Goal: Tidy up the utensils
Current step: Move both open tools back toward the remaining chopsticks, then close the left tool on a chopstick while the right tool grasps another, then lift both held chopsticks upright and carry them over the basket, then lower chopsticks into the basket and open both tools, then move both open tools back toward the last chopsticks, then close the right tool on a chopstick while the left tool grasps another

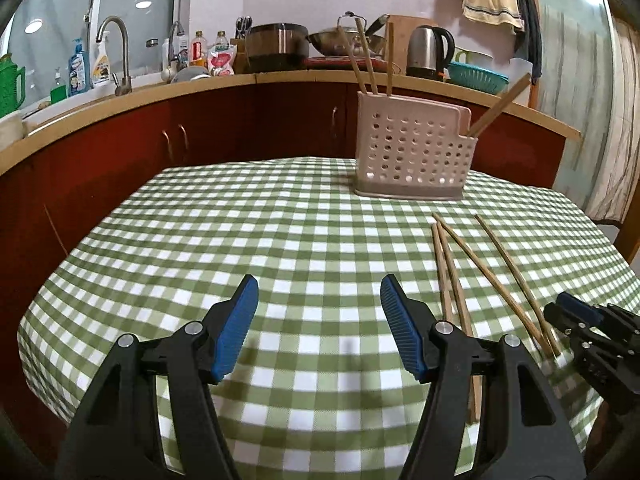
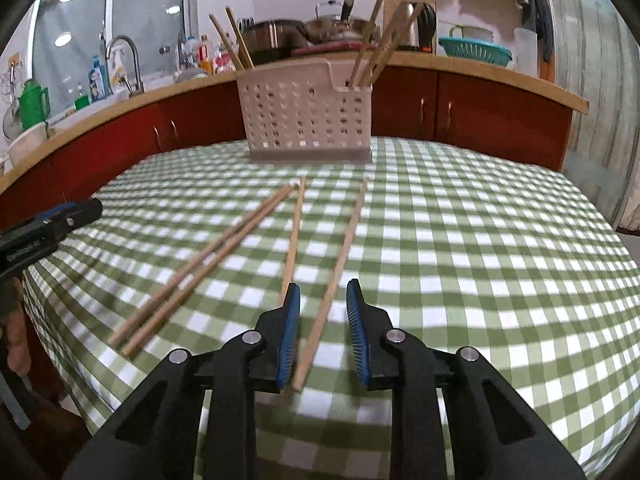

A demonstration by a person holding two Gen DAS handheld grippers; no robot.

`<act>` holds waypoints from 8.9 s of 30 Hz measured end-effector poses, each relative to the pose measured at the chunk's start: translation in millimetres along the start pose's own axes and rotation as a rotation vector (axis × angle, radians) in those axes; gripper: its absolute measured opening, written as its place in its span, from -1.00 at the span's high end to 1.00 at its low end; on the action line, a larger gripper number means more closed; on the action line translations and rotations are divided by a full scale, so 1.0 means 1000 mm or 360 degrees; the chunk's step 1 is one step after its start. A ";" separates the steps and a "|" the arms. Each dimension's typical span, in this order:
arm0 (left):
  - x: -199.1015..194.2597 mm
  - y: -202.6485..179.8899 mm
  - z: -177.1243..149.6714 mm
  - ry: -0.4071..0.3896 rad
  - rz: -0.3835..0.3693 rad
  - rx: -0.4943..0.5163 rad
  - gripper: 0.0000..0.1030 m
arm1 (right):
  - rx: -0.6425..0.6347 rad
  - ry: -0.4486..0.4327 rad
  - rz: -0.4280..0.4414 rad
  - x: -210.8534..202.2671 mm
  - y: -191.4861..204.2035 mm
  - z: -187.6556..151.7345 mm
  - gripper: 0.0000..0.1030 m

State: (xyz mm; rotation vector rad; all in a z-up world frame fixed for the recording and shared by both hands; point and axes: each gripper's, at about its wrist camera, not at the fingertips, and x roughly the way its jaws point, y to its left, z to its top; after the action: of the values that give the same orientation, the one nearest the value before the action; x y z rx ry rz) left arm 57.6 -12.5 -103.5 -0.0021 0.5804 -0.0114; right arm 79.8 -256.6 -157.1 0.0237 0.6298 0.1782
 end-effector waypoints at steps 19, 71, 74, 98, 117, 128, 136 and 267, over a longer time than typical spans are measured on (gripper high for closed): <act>-0.004 -0.046 -0.029 0.0095 -0.0170 0.0157 -0.20 | 0.0113 0.0036 -0.0099 -0.014 -0.037 -0.021 0.86; -0.038 -0.042 -0.005 -0.0173 -0.0240 0.0290 0.87 | 0.0026 -0.0336 -0.0080 -0.071 -0.021 0.021 0.87; -0.047 -0.038 0.004 -0.0225 -0.0230 0.0271 0.87 | 0.0023 -0.0383 -0.0078 -0.080 -0.021 0.028 0.87; -0.074 -0.004 0.069 -0.0319 -0.0235 0.0120 0.87 | -0.0006 -0.0515 -0.0072 -0.109 -0.017 0.077 0.87; -0.045 -0.004 0.102 -0.0337 -0.0225 0.0113 0.87 | -0.0031 -0.0538 -0.0069 -0.083 -0.017 0.113 0.87; -0.033 -0.005 0.113 -0.0346 -0.0203 0.0119 0.87 | -0.0027 -0.0544 -0.0063 -0.077 -0.020 0.122 0.87; -0.033 -0.006 0.127 -0.0385 -0.0231 0.0109 0.87 | -0.0016 -0.0569 -0.0031 -0.079 -0.019 0.131 0.87; 0.008 -0.069 -0.030 0.0103 -0.0244 0.0206 -0.49 | 0.0064 -0.0017 0.0032 -0.002 -0.013 -0.013 0.87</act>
State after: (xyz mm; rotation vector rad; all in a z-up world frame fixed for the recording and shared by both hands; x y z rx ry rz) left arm 47.1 -81.9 -132.3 0.0801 0.6423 -0.1984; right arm 72.6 -270.0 -166.9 0.0698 0.6224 0.1851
